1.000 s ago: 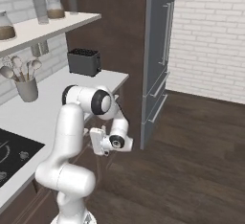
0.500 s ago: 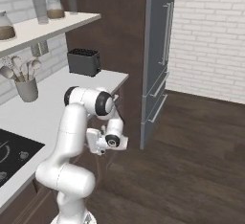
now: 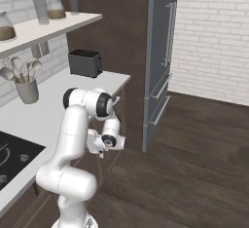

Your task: Take a straw from the drawer in front and place it inside the glass cup on the dining counter.

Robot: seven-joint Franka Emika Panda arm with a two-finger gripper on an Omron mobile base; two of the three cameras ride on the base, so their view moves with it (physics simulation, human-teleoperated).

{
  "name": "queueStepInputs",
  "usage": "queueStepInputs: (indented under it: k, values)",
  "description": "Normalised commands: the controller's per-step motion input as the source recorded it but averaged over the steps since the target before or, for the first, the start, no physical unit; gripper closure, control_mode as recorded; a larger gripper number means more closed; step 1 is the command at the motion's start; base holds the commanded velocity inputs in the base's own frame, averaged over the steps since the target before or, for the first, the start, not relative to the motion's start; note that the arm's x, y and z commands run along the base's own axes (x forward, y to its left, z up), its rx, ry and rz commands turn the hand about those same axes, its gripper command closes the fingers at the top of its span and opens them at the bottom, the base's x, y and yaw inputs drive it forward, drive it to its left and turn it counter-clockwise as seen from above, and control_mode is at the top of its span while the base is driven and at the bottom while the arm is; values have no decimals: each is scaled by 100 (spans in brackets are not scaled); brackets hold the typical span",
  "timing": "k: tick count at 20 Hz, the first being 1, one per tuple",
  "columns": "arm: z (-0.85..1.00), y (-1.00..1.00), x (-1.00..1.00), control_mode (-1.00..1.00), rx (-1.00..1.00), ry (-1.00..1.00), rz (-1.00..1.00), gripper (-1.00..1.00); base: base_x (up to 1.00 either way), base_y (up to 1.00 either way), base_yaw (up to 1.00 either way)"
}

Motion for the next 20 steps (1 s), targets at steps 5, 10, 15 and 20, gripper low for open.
queueStepInputs:
  k: [5,10,15,20]
  values:
    - [-24,8,26,-100,-1,-2,0,-100,0,0,0]
    - [-36,7,25,-100,0,0,0,-100,0,0,0]
    - [-41,3,25,-100,0,0,0,-100,0,0,0]
    - [-15,15,10,-100,0,-3,-1,-100,0,0,0]
